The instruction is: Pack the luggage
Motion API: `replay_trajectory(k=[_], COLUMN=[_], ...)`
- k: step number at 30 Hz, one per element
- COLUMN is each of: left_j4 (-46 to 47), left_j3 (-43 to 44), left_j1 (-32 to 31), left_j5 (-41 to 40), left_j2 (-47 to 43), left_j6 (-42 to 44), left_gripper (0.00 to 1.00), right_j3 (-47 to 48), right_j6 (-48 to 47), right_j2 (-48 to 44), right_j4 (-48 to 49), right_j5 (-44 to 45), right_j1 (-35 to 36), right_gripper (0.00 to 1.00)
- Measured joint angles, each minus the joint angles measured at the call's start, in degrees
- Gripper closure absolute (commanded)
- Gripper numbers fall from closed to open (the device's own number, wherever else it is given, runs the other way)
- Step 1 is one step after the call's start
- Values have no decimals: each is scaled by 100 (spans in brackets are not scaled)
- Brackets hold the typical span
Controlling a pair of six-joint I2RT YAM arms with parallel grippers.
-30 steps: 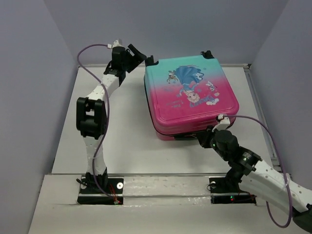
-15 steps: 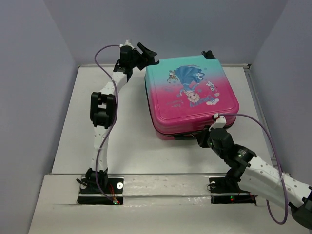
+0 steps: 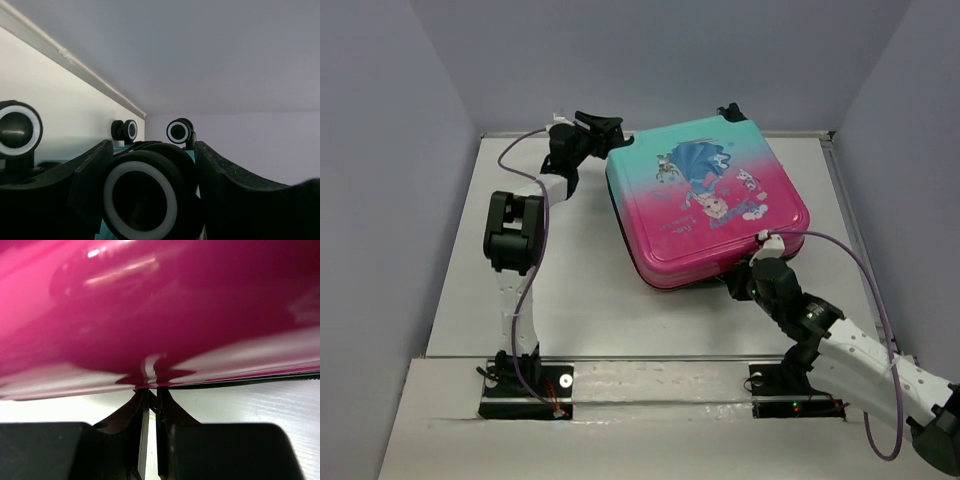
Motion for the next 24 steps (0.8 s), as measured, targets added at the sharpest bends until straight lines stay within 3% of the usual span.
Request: replay_trajectory(k=[4, 10, 17, 22, 23, 24], left_j4=[96, -553, -520, -1069, -1172, -1200], left_j3=[-1429, -2031, -938, 350, 343, 181], left_j1=[391, 1196, 1311, 1215, 1220, 1235], left_j5=[-26, -310, -474, -651, -660, -664], left_j2=[-1067, -2350, -3169, -2750, -2691, -2684], left_j6=[289, 905, 1425, 2024, 2081, 2107], left_gripper=[94, 94, 94, 93, 87, 73], right_j3=[39, 256, 131, 68, 68, 68], right_j6=[-264, -595, -737, -732, -728, -699], right_j2=[317, 1093, 686, 501, 481, 450], right_j4=[149, 990, 1174, 1123, 1099, 1058], right_j5=[-289, -758, -1290, -1335, -1338, -1340], right_j1=[-313, -623, -636, -636, -636, -636], right_gripper=[93, 93, 93, 93, 93, 93])
